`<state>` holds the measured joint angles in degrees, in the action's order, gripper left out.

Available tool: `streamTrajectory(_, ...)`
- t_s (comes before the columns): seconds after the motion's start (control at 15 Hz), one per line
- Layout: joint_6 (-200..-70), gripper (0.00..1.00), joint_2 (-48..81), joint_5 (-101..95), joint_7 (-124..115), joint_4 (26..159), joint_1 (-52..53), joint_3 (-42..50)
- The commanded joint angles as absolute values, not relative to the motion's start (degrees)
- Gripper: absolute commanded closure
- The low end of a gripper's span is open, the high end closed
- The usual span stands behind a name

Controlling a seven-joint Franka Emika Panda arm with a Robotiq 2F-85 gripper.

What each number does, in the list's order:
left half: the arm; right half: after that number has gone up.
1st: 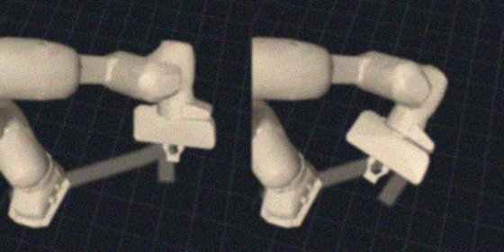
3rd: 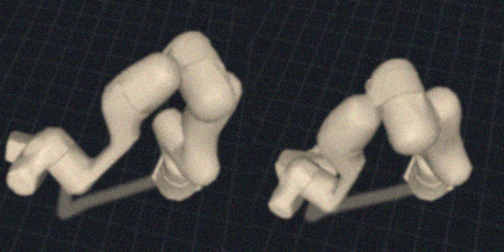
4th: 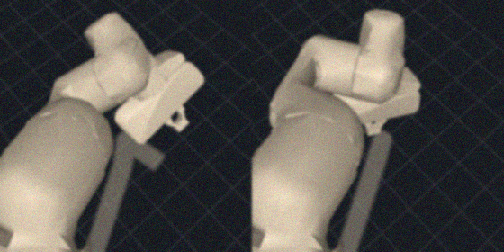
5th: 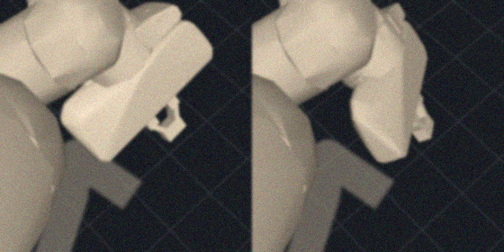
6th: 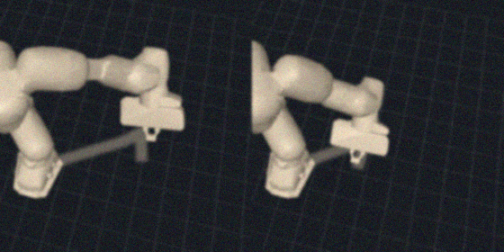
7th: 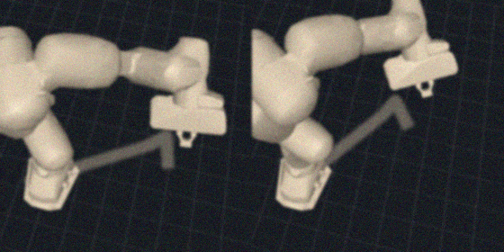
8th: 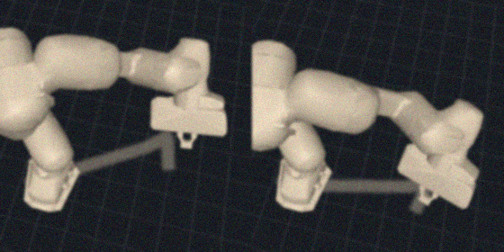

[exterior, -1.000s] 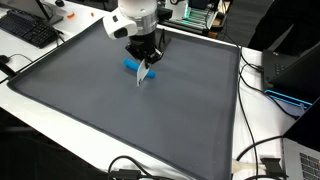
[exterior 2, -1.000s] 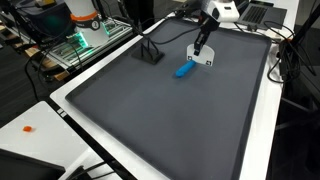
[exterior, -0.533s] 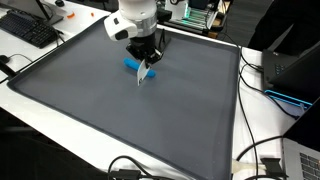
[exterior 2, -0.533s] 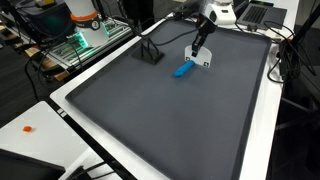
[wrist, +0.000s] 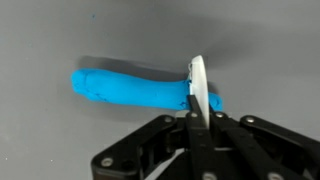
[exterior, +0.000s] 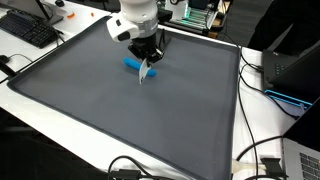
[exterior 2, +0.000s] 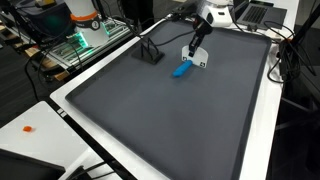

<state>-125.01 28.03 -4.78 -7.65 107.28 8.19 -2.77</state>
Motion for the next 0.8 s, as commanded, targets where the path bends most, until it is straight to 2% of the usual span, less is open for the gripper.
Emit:
streamTrajectory(0.0,-122.83,0.99,27.51,-2.29,-5.06,110.54,7.19,-4.1)
streamTrajectory(0.73,-117.75,0.99,25.73,0.78,-1.15,109.72,7.22,-5.77)
